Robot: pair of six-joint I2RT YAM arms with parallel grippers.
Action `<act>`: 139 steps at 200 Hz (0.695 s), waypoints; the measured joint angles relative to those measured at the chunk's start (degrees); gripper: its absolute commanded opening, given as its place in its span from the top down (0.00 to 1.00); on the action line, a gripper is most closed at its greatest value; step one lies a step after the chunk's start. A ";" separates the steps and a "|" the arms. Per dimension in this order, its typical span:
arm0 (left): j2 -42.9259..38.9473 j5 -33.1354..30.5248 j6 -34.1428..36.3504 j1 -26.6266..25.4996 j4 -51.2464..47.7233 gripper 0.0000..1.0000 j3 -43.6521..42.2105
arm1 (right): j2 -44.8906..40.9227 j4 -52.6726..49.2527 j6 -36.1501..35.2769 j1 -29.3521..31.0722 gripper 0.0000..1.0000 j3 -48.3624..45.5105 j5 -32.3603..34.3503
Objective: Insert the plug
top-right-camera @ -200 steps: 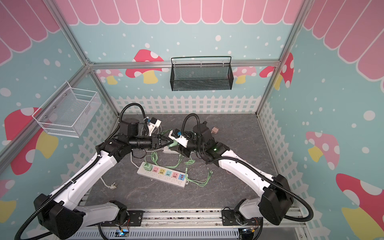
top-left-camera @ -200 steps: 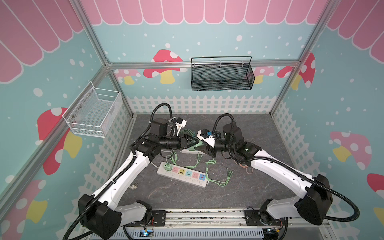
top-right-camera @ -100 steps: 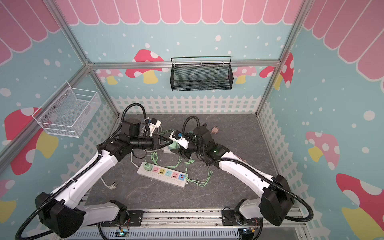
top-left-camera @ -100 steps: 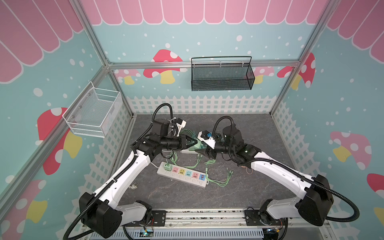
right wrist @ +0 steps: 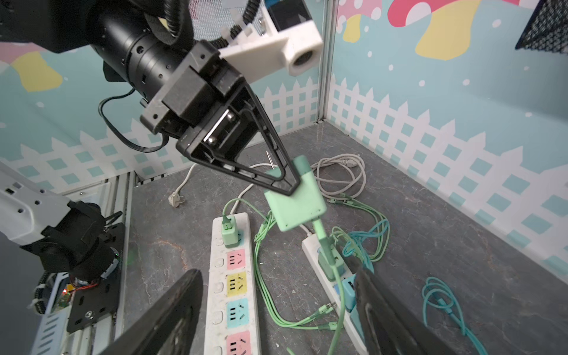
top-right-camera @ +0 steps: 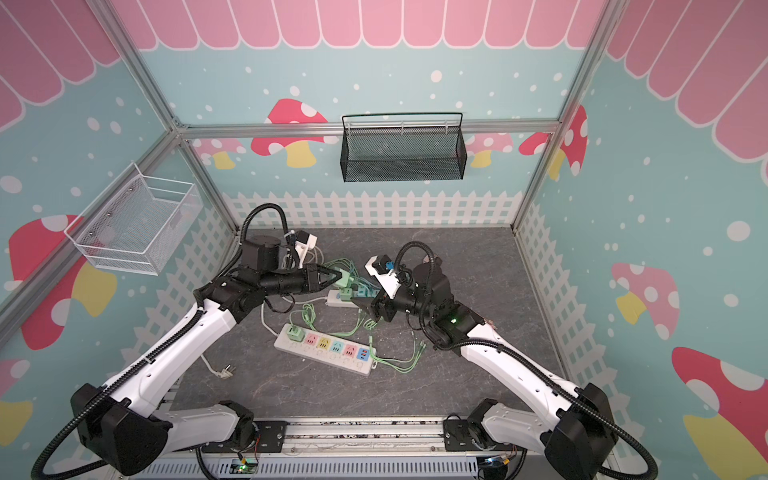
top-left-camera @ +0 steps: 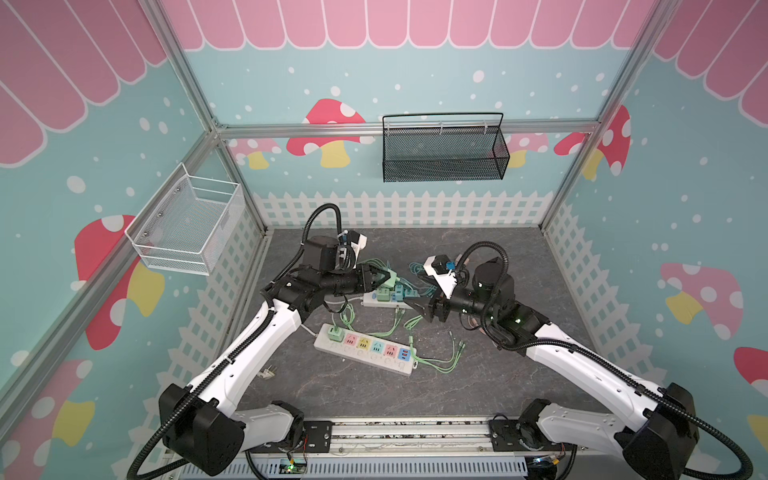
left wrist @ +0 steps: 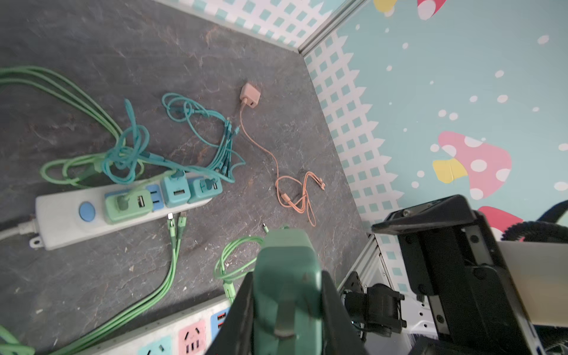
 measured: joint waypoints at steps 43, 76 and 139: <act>-4.76 -1.14 -0.70 0.04 10.27 1.00 -5.11 | 0.66 12.57 13.25 -1.84 0.30 -4.68 -6.71; -7.17 -0.92 -2.47 0.04 18.86 1.00 -9.81 | 4.70 23.82 22.62 -1.92 0.29 -6.27 -11.17; -11.30 1.88 -4.39 0.04 32.20 1.00 -15.63 | 12.72 37.75 34.36 -1.95 0.26 -5.68 -15.45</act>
